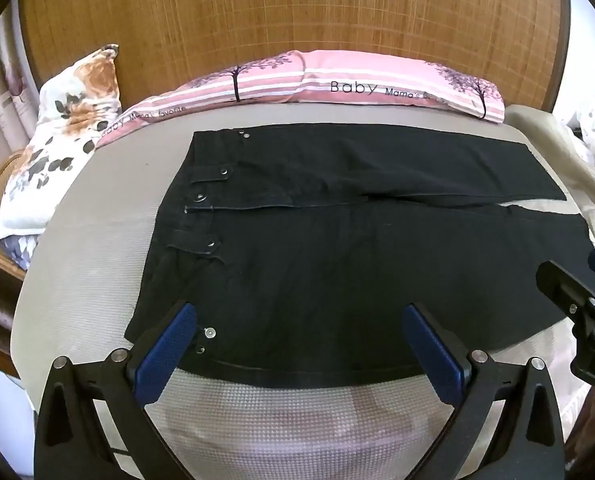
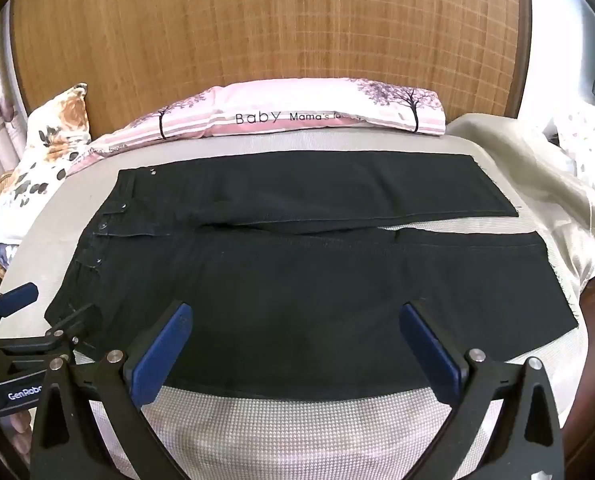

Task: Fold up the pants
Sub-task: 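Position both grippers open above the waistband of the black jeans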

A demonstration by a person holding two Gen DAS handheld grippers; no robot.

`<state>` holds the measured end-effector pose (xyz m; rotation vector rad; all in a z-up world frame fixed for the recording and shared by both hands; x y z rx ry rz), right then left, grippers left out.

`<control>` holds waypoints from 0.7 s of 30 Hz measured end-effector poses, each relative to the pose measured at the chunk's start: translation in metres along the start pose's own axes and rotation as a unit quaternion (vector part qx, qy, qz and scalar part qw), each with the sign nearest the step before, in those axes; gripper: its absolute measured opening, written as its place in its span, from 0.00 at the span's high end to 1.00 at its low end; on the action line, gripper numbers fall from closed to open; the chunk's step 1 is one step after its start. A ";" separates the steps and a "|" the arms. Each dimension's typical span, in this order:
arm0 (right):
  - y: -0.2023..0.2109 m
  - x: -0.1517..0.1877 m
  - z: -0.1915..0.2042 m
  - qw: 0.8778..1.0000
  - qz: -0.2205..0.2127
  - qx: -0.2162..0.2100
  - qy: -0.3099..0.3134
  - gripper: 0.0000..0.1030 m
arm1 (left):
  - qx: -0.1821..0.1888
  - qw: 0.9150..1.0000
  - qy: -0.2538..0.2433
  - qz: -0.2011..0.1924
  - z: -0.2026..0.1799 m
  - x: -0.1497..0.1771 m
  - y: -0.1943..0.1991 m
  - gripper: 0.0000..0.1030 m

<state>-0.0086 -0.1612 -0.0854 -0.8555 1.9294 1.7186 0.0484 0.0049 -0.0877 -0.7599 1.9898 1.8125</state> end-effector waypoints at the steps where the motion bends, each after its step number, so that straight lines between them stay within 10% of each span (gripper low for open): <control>1: 0.000 0.001 -0.001 1.000 0.001 0.000 0.000 0.00 | -0.002 1.000 0.000 0.001 -0.001 0.000 0.000 0.01; 21: -0.004 0.004 0.004 1.000 0.007 0.004 0.002 0.00 | -0.014 1.000 0.007 -0.002 0.005 -0.001 -0.002 0.01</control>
Point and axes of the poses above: each gripper's, at about its wrist camera, not at the fingertips, and y roughly against the way its jaws point, z to its left, x to its underside, the point moved 9 cm from there along -y, roughly the way its jaws point, and after that the axes turned 15 degrees about y, right-handed, at the moved point
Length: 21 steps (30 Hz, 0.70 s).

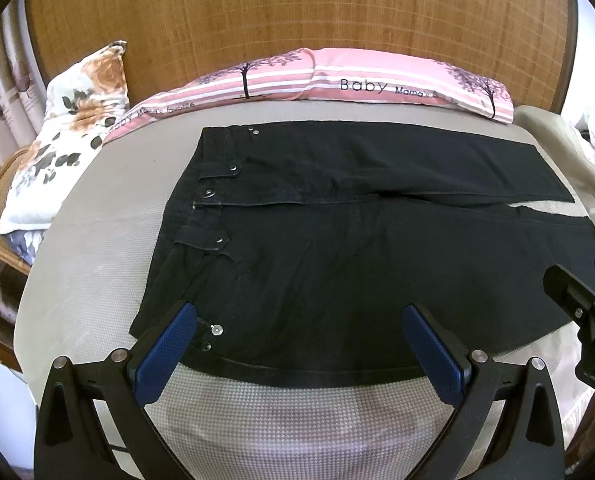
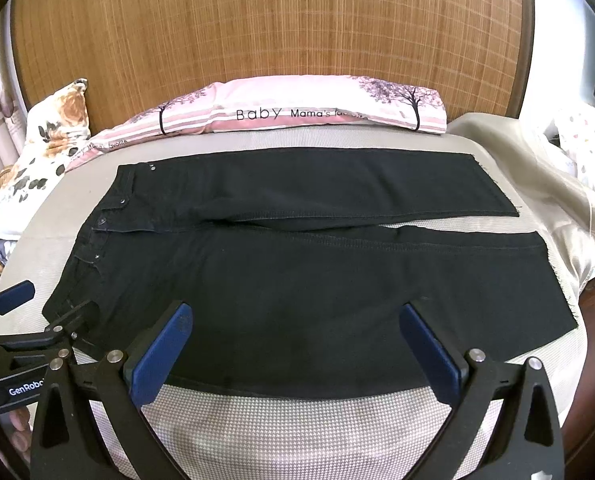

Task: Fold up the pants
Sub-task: 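Position both grippers open above the waistband of the black jeans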

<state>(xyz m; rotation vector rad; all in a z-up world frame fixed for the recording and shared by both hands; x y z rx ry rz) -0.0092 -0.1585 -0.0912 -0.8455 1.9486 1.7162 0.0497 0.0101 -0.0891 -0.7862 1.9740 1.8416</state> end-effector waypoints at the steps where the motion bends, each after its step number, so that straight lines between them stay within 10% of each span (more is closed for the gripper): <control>1: 0.000 0.000 -0.001 1.000 0.001 0.001 0.000 0.00 | -0.002 1.000 0.001 -0.001 0.000 0.000 0.000 0.01; 21: -0.001 0.001 -0.003 1.000 0.006 0.004 0.003 0.00 | -0.008 1.000 0.004 -0.001 0.005 -0.002 0.001 0.01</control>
Point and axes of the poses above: each gripper's, at about its wrist camera, not at the fingertips, and y roughly against the way its jaws point, z to its left, x to its underside, the point moved 9 cm from there along -y, roughly the way its jaws point, and after that the axes turned 15 degrees about y, right-handed, at the moved point
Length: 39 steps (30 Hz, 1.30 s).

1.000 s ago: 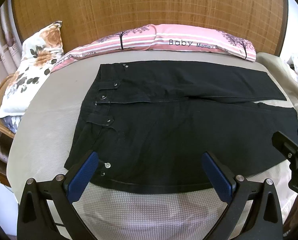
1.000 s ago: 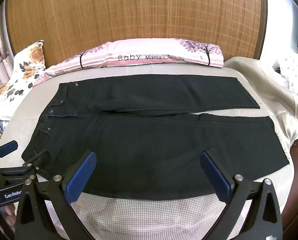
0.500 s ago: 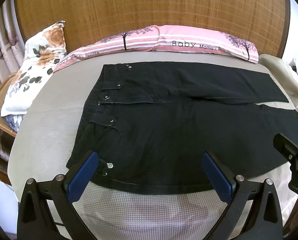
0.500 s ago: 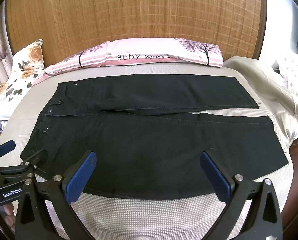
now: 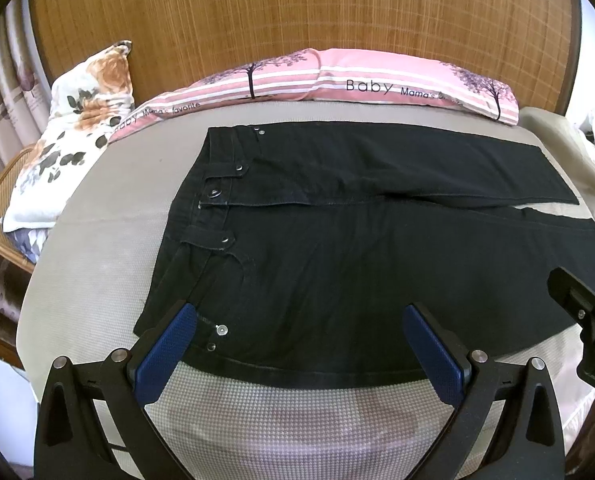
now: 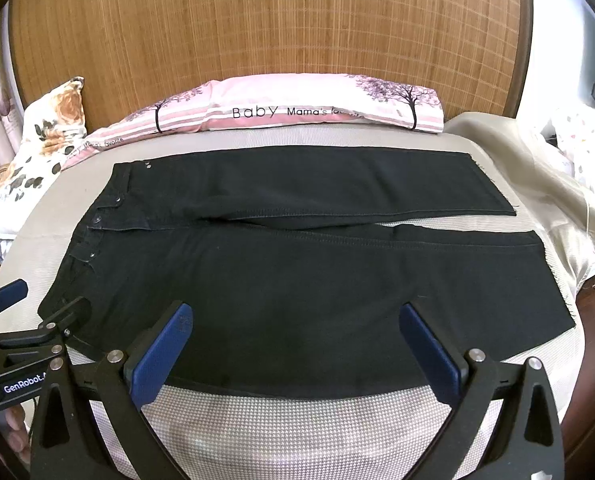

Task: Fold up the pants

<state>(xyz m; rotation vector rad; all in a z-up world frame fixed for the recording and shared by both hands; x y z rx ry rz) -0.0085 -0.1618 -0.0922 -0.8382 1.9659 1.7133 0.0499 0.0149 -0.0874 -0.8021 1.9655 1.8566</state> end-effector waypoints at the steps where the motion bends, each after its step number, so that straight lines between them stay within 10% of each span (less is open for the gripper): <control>1: 0.000 0.000 0.000 1.000 0.000 0.001 0.001 0.00 | 0.000 1.000 0.001 0.001 0.000 0.000 0.000 0.01; 27: -0.019 -0.006 0.001 1.000 0.011 -0.017 0.009 0.00 | -0.004 1.000 -0.003 0.019 -0.001 -0.004 -0.024 0.01; 39: -0.055 -0.061 -0.024 0.998 -0.005 -0.069 -0.008 0.00 | -0.001 0.999 0.030 0.022 0.024 -0.063 -0.073 0.13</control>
Point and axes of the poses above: each gripper's, at about its wrist camera, not at the fingertips, and y roughly against the way its jaws point, z to its left, x to its underside, the point moved 9 cm from there along -y, roughly the way its jaws point, and after that the axes turned 15 degrees about y, right-handed, at the moved point
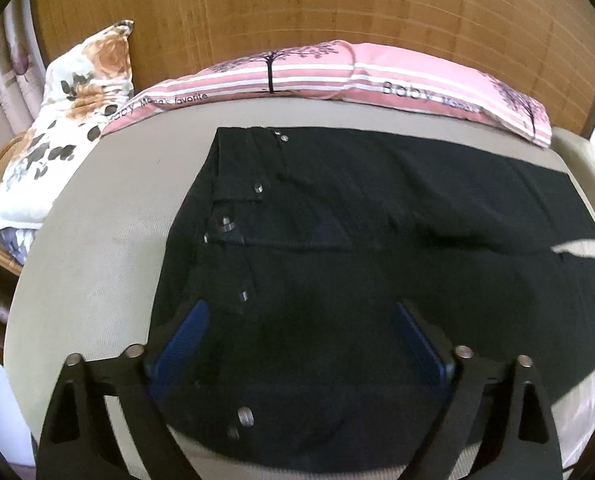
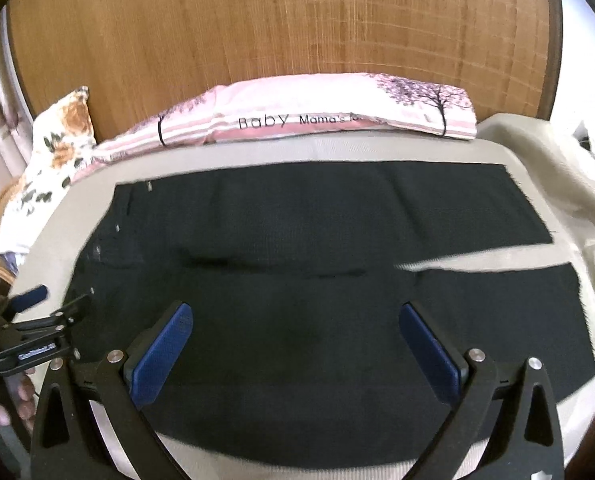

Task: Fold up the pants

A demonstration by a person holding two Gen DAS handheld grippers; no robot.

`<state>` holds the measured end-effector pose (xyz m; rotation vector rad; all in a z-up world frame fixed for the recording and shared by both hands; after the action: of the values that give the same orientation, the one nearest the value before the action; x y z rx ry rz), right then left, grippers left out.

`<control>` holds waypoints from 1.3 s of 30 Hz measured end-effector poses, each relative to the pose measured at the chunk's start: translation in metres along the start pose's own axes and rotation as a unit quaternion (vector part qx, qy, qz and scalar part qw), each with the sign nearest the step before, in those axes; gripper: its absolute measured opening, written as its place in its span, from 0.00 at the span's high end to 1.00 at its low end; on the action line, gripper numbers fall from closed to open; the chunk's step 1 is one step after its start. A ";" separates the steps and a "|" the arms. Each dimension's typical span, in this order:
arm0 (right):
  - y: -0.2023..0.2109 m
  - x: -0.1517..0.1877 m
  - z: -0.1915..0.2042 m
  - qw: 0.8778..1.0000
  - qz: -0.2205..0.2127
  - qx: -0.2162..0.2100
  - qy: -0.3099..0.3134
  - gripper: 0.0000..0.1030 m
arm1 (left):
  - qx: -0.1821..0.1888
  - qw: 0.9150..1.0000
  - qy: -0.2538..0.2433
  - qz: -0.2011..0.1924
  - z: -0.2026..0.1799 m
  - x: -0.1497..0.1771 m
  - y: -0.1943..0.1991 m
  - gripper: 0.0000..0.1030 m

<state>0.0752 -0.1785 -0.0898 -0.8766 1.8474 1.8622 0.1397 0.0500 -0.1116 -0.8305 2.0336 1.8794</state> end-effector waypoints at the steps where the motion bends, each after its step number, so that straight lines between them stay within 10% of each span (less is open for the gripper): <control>1: -0.006 -0.007 -0.002 1.000 -0.001 -0.008 -0.003 0.00 | 0.004 1.000 0.006 0.002 0.002 -0.011 -0.007 0.13; 13: -0.085 -0.077 -0.014 0.993 0.007 -0.117 -0.034 0.05 | 0.091 0.989 0.106 0.047 0.040 -0.135 -0.090 0.41; 16: -0.104 -0.086 -0.017 0.992 0.016 -0.117 -0.035 0.05 | 0.120 0.978 0.146 0.086 0.053 -0.150 -0.119 0.62; 22: -0.140 -0.094 -0.012 0.991 0.035 -0.122 -0.031 0.05 | 0.166 0.958 0.195 0.131 0.066 -0.165 -0.155 0.69; 39: -0.198 -0.102 0.013 0.987 0.065 -0.146 -0.025 0.05 | 0.202 0.945 0.205 0.154 0.090 -0.170 -0.173 0.84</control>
<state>0.2782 -0.1351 -0.1726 -0.8089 1.6636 2.2554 0.3562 0.1764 -0.1754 -0.8820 2.8203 1.4093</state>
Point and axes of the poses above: each gripper's, at about its wrist camera, not at the fingertips, and y roughly against the way its jaws point, z to its left, x to its underside, the point moved 9 cm from there along -y, roughly the way its jaws point, and after that the axes turned 15 degrees about y, right-handed, at the moved point
